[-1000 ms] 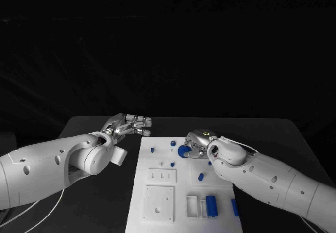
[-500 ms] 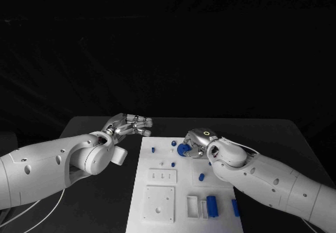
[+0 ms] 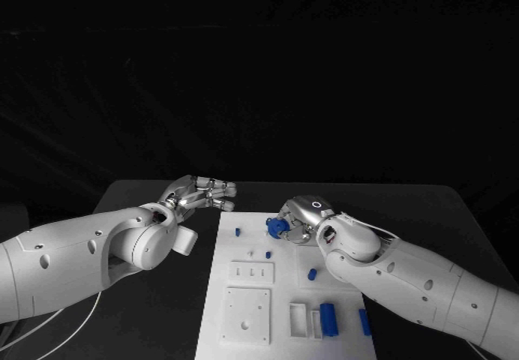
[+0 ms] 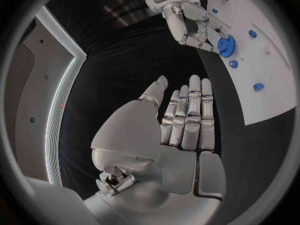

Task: Assemble the parts on the task board

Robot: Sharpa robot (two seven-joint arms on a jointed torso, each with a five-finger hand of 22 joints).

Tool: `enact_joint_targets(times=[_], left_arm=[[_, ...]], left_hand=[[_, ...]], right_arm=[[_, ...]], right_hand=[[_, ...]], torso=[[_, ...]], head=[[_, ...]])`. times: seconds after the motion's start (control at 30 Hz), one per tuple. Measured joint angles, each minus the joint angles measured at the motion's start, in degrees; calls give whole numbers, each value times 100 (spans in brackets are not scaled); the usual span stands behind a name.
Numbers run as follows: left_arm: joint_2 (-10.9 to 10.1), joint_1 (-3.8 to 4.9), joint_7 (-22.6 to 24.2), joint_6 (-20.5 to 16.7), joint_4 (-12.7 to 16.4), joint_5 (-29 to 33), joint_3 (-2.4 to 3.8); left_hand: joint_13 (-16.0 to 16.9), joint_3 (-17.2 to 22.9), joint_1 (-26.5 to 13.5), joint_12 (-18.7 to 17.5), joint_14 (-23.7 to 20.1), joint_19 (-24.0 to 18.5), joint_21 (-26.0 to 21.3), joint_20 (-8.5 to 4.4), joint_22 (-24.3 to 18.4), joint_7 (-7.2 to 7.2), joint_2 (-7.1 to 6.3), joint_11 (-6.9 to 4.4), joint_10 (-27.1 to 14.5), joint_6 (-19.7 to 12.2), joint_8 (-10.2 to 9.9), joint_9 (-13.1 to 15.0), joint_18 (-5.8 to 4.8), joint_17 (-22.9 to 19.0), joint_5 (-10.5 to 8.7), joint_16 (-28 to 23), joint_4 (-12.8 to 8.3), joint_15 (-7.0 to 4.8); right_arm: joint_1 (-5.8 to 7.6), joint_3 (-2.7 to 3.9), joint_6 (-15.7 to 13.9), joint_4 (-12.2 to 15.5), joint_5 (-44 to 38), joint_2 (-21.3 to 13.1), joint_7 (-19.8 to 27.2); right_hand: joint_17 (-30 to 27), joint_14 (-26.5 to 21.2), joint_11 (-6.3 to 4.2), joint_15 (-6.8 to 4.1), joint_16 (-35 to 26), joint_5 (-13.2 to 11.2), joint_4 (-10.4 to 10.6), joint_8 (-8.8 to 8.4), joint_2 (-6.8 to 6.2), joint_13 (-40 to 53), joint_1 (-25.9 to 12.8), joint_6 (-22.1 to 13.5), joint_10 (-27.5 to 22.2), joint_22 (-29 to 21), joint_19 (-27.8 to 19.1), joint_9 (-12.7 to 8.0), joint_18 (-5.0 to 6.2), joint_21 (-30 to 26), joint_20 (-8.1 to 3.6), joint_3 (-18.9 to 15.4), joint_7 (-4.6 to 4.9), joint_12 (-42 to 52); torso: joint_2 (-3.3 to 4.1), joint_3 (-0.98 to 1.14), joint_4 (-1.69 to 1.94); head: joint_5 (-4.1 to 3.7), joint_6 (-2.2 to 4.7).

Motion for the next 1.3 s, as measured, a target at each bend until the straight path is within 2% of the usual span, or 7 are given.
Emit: enact_joint_targets(times=[0.23,0.5,0.87,1.3], left_arm=[[4,0,-1,0,-2,0,0],[26,0,-2,1,-7,0,0],[43,0,-2,3,-17,0,0],[52,0,-2,5,-18,0,1]], left_hand=[[0,0,0,0,0,0,0,0,1,0,0,0,0,0,0,0,0,0,0,0,0,0],[-1,0,0,0,0,0,0,0,-5,0,0,0,0,0,0,0,0,-5,0,0,0,0],[-1,0,0,0,0,0,0,0,-4,0,0,0,0,0,0,0,0,-5,0,0,0,0],[-1,0,0,0,0,0,0,0,-4,0,0,0,0,0,0,0,0,-4,0,0,0,0]], right_arm=[[-6,0,-8,-42,-17,117,-11],[-10,-1,-1,-215,-52,298,-22],[-16,-3,23,-396,-87,473,-27],[-14,-65,82,-614,-112,628,-22]], right_hand=[[-1,0,1,0,0,0,14,10,0,1,0,-2,-1,0,0,0,0,0,0,-15,1,-44],[-11,0,1,0,0,0,37,10,-1,0,0,-4,-2,0,0,1,0,0,1,-39,1,-44],[-19,0,2,1,0,-3,36,9,-9,-4,7,-16,-2,0,-1,2,0,0,1,-40,5,-81],[-25,0,4,1,-27,34,67,-12,-9,-13,7,-25,-4,-1,-1,3,0,0,2,-74,12,-81]], torso=[[2,-2,10],[3,-11,19],[4,-9,13],[-1,-2,4]], head=[[14,3],[33,-16],[79,-25],[81,-31]])
